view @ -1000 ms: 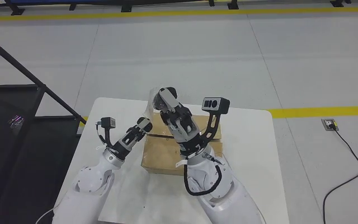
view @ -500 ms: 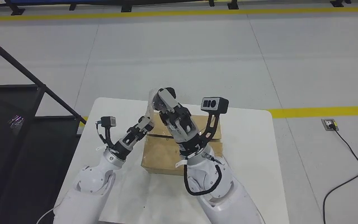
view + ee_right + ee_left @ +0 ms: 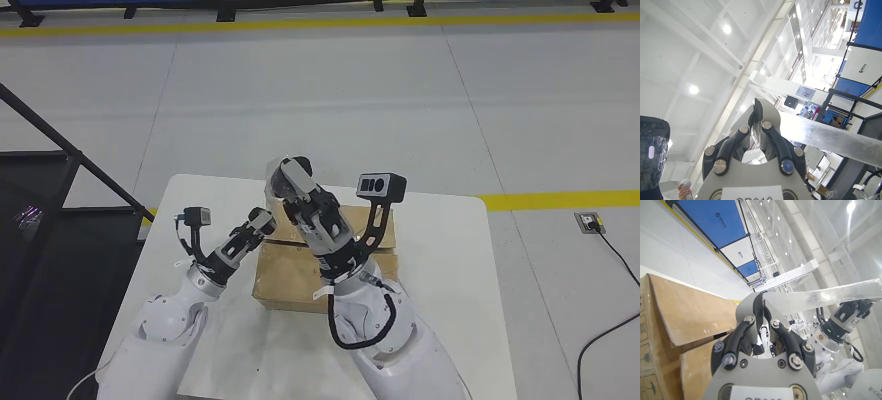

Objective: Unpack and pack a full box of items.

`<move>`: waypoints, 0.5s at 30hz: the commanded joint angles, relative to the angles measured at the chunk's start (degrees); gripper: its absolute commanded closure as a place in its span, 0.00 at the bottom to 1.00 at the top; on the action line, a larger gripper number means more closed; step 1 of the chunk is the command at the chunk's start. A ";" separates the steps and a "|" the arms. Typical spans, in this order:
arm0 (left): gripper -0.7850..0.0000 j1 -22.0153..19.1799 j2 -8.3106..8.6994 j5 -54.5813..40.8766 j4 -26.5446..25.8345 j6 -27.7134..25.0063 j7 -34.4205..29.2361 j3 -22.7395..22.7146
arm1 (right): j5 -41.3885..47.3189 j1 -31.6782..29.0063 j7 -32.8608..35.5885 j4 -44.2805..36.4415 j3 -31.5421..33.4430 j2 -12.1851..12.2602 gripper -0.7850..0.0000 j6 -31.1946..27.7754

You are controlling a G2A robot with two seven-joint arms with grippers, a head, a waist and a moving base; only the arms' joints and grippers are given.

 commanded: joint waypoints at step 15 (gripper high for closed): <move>1.00 1.66 1.21 -0.10 0.21 1.56 -7.61 -4.60 | -0.63 -2.30 -1.85 2.57 4.66 0.10 1.00 -0.12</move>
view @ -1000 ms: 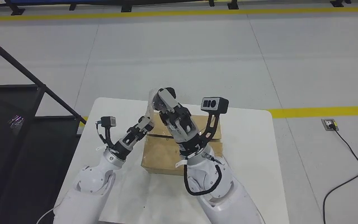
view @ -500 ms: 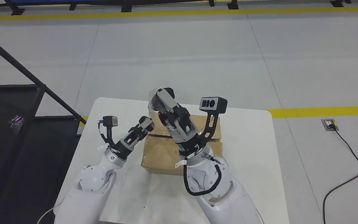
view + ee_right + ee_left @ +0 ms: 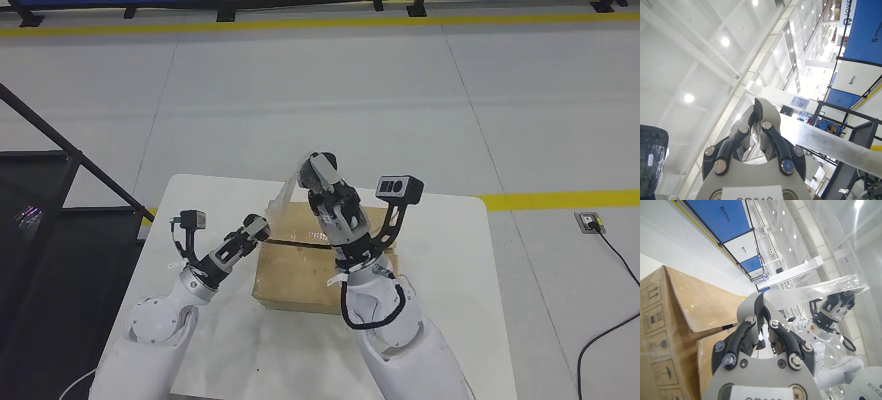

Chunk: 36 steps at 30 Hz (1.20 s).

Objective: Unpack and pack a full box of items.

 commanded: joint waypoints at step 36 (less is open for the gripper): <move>1.00 -6.41 4.45 7.04 0.47 21.83 -21.80 -5.60 | -4.43 -21.26 4.53 -6.80 9.58 3.69 1.00 16.00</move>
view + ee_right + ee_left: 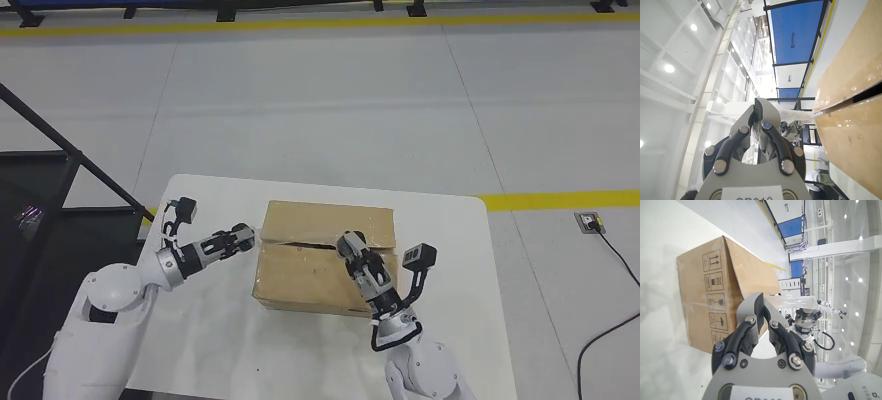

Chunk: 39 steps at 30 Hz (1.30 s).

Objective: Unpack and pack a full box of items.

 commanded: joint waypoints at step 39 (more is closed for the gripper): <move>1.00 1.84 1.57 -4.71 -4.67 7.46 -1.63 -0.73 | 10.97 -1.62 8.05 -0.60 1.92 1.45 1.00 2.15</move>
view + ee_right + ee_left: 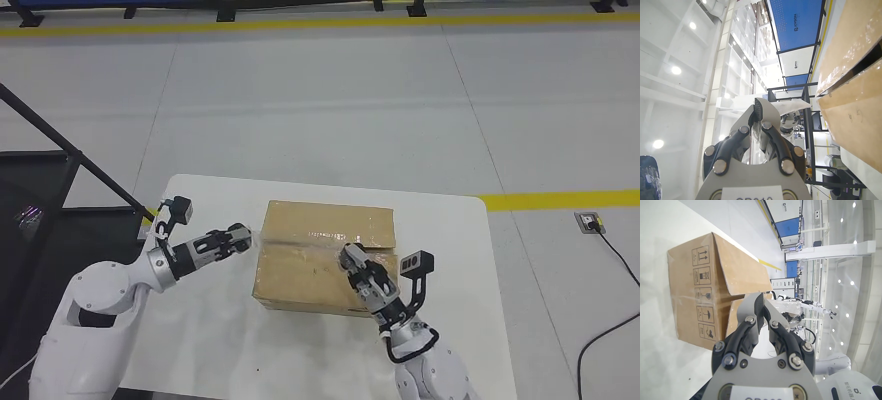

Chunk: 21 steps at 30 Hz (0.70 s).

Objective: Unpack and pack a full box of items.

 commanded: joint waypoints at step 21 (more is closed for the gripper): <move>1.00 -5.78 0.76 -2.09 8.80 2.78 -5.43 2.49 | 6.60 -0.69 -5.68 -0.24 2.98 0.80 1.00 10.40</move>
